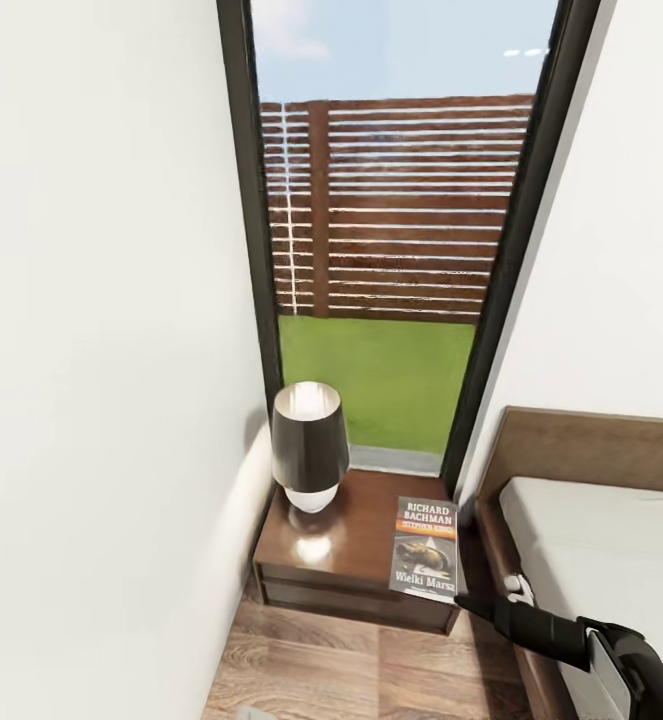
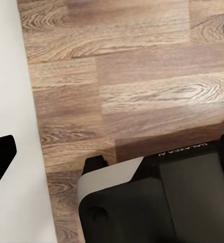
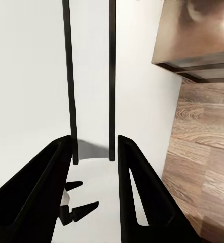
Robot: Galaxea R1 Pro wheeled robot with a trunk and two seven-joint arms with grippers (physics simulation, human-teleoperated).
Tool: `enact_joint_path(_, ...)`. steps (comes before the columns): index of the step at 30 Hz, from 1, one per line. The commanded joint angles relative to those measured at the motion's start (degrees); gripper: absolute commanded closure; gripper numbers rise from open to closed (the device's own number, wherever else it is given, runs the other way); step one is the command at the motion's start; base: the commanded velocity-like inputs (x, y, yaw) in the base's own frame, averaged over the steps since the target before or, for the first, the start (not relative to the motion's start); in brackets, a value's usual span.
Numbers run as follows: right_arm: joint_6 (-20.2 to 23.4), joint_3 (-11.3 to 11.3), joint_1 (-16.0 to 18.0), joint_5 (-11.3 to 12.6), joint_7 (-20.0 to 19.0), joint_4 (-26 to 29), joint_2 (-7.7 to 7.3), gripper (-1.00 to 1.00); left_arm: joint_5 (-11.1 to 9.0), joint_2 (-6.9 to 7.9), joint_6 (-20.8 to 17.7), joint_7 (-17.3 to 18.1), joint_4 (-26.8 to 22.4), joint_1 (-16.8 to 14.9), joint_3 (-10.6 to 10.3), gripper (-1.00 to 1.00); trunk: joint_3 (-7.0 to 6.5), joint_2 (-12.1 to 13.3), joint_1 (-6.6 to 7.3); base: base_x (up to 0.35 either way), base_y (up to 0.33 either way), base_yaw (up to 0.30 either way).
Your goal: In the bedroom, move the book from the bed onto either nightstand, and place the two sandals side by side next to the bed.
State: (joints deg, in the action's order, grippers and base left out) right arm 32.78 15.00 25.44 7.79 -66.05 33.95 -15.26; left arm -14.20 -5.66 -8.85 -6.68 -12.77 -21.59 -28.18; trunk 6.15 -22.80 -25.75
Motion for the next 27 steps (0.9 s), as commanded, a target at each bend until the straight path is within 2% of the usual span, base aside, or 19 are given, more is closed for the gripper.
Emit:
enact_joint_path(1, 0.44, 0.05, 0.05, 0.25, -0.08, -0.02, -0.01, 1.00, -0.56, 0.02, -0.30, -0.36, -0.19, -0.03, -0.52, -1.00, 0.20, -0.13, -0.04, 0.038, 0.000, -0.127)
enact_joint_path(5, 0.44, 0.04, 0.05, 0.23, -0.10, -0.02, -0.02, 1.00, -0.52, -0.03, -0.30, -0.38, -0.30, -0.03, -0.59, -1.00, 0.48, -0.13, -0.04, 0.023, 0.000, -0.142)
enact_joint_path(9, 0.35, 0.08, -0.05, 0.27, -0.07, -0.01, -0.05, 1.00, 0.47, -0.11, -0.28, -0.42, -0.39, -0.03, -0.64, -1.00, 0.61, -0.13, -0.04, 0.008, 0.000, -0.069)
enact_joint_path(27, 0.28, 0.12, -0.20, 0.38, 0.03, 0.06, -0.04, 1.00, 1.57, -0.30, -0.12, -0.44, -0.42, -0.03, -0.65, -1.00, 0.72, -0.13, -0.04, 0.002, 0.000, -0.013)
